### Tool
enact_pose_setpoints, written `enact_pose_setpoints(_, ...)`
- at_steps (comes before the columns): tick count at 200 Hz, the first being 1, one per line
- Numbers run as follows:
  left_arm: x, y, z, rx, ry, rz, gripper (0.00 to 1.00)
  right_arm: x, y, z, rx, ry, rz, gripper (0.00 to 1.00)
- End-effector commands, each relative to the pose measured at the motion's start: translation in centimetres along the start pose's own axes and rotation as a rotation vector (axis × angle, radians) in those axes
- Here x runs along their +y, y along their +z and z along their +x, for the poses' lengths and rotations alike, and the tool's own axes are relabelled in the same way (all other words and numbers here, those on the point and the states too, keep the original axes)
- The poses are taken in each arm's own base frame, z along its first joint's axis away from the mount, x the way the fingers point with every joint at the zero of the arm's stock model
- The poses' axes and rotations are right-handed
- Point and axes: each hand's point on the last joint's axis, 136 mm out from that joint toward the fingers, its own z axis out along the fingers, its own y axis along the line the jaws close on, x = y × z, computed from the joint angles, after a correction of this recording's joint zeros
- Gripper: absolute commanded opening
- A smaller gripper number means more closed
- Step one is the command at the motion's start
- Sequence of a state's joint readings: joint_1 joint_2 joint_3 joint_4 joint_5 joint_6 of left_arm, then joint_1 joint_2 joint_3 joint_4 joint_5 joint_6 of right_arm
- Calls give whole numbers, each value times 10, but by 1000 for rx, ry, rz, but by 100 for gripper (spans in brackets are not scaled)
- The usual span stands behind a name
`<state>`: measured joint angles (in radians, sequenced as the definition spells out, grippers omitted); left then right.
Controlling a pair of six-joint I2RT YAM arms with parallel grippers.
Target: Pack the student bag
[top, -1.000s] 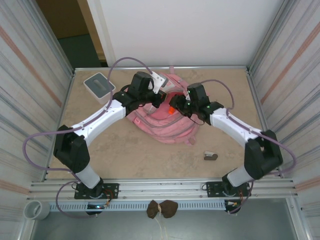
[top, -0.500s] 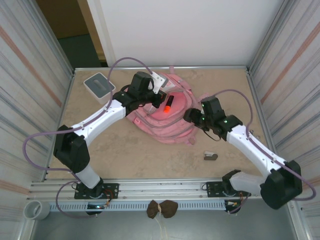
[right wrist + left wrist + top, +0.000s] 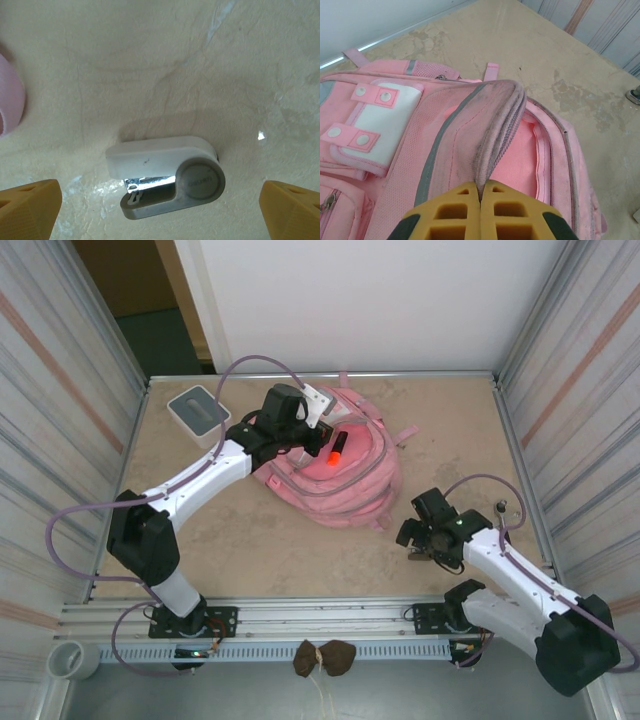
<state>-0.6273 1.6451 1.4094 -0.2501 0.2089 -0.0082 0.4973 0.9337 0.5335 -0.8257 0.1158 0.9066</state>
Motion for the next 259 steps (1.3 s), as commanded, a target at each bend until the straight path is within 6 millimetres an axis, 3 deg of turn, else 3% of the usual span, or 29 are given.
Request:
enact_pose_setpoints(1, 4, -12, -26, -103, 16, -16, 0, -5, 8, 15, 30, 63, 3, 99)
enact_pose_setpoints(29, 5, -8, -23, -98, 15, -18, 0, 18, 14, 21, 32, 102, -116, 99)
enact_pose_setpoints(66, 5, -7, -22, -94, 14, -12, 0, 38, 6, 0, -56, 79, -176, 93)
enact_pose_setpoints(97, 5, -8, -21, -91, 17, -15, 0, 40, 4, -18, -108, 15, -112, 89)
enact_pose_setpoints(120, 6, -8, -20, -86, 19, -19, 0, 46, 13, -22, -84, -13, -84, 82)
enact_pose_setpoints(184, 8, -8, -20, -83, 26, -29, 0, 38, 34, -9, -25, -92, 18, 69)
enact_pose_setpoints(208, 7, -7, -20, -80, 24, -27, 0, 35, 40, -4, 2, -114, 35, 58)
enact_pose_setpoints(236, 8, -9, -21, -81, 26, -33, 0, 37, 27, -9, -23, -129, 16, 42)
enact_pose_setpoints(259, 7, -12, -24, -89, 21, -25, 0, 60, 1, -22, -78, -144, -109, 32)
